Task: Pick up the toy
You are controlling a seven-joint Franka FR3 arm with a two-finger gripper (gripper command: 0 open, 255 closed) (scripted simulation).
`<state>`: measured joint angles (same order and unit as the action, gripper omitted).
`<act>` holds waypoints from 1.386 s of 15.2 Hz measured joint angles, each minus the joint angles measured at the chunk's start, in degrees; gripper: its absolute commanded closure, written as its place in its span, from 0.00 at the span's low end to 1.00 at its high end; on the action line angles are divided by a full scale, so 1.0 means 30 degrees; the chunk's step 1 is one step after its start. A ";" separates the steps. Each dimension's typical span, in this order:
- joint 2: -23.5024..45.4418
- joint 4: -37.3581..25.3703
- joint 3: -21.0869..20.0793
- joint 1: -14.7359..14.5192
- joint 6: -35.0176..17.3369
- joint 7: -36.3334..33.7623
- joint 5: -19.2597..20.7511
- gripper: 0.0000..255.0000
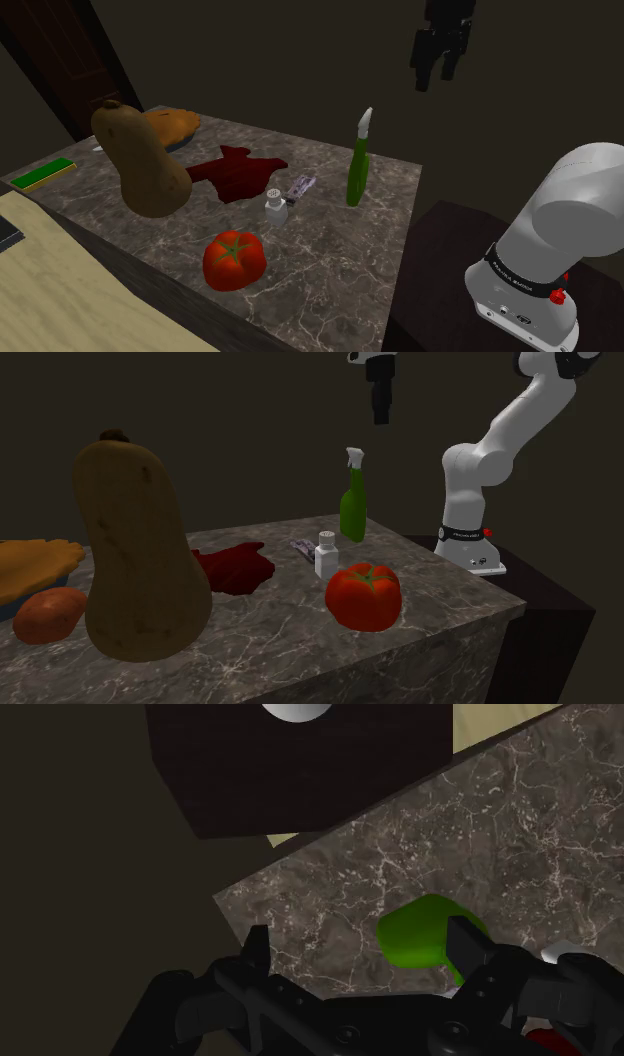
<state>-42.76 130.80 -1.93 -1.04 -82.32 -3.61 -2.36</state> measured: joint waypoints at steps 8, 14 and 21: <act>0.1282 0.1530 -0.2207 0.0388 -0.2838 -0.4715 -0.2158 0.00; 0.3615 0.2099 -0.4265 0.0791 -0.6045 -0.9164 -0.3872 0.00; 0.7902 0.1473 -0.6617 0.1384 -1.0299 -1.4374 -0.4918 0.00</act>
<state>-19.05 135.22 -21.78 3.11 -113.22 -46.74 -17.11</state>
